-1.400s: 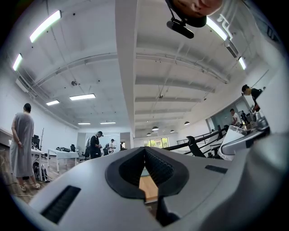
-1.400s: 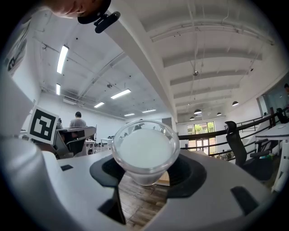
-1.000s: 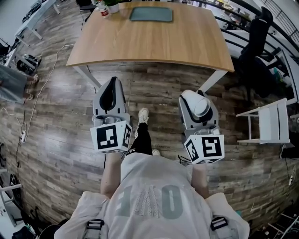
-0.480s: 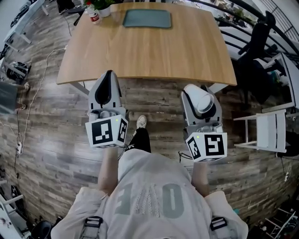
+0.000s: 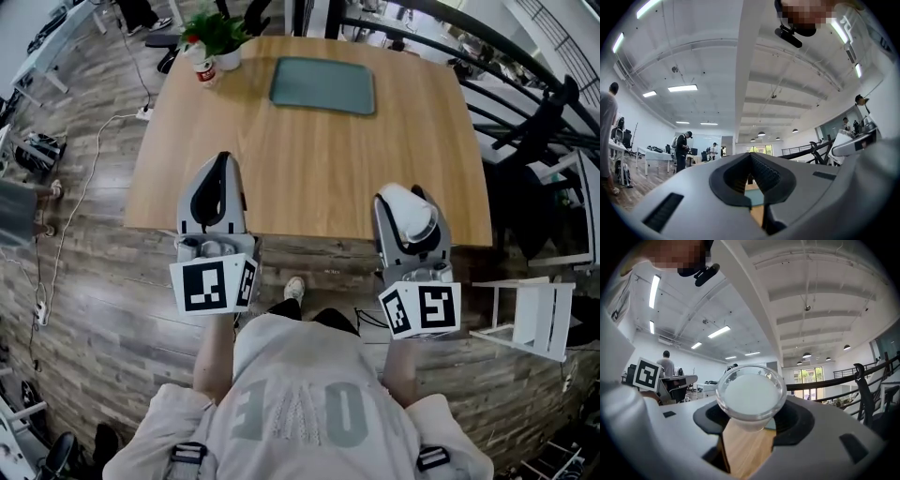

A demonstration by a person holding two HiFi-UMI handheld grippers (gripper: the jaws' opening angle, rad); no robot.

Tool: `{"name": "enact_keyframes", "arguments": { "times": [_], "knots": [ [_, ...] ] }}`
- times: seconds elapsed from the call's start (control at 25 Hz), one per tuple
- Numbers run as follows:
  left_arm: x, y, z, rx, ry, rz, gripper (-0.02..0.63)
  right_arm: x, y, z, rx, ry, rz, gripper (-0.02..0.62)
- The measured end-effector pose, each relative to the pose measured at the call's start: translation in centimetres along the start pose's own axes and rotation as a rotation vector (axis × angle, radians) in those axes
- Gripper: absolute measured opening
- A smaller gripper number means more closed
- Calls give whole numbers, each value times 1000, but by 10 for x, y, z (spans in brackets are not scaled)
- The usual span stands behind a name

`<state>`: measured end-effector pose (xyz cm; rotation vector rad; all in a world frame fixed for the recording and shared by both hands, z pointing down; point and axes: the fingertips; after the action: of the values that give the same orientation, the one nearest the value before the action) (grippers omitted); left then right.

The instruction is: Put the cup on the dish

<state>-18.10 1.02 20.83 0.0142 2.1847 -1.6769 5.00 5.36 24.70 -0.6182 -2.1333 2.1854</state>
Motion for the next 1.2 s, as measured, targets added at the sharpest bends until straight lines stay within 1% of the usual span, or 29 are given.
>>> {"name": "enact_keyframes", "arguments": {
  "times": [0.12, 0.24, 0.36, 0.6, 0.76, 0.8, 0.92, 0.96, 1.04, 1.2],
  "knots": [
    [7, -6, 30, 3, -6, 5, 9, -9, 8, 29, 0, -17, -16, 261],
    [1, -13, 54, 14, -26, -3, 9, -23, 10, 47, 11, -32, -16, 261],
    [-6, -18, 80, 12, -30, -8, 9, -45, 12, 71, 10, -38, -12, 261],
    [-11, -26, 140, 5, 0, 12, 9, -82, 22, 128, 6, 1, -39, 261],
    [-20, -30, 201, -1, 7, 25, 9, -119, 32, 177, 25, 46, 55, 261],
    [-24, -31, 215, 2, 4, 27, 9, -131, 35, 189, 27, 32, 56, 261],
    [-31, -38, 248, 29, -4, 42, 9, -167, 33, 222, 52, -52, -8, 261],
    [-31, -40, 256, 37, -3, 51, 9, -175, 33, 231, 59, -57, -13, 261],
    [-31, -41, 266, 45, 2, 70, 9, -185, 35, 243, 59, -36, 10, 261],
    [-32, -41, 273, 61, 8, 79, 9, -190, 40, 256, 49, -4, 28, 261]
  ]
}}
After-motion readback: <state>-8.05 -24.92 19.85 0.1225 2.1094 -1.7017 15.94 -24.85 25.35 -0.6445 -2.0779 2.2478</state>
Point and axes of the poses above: the fingertips, and each gripper's own axes: z forward along the fingers, x to its left, y out of its top, and after that the axes turned 15 degrees about z, right-handed
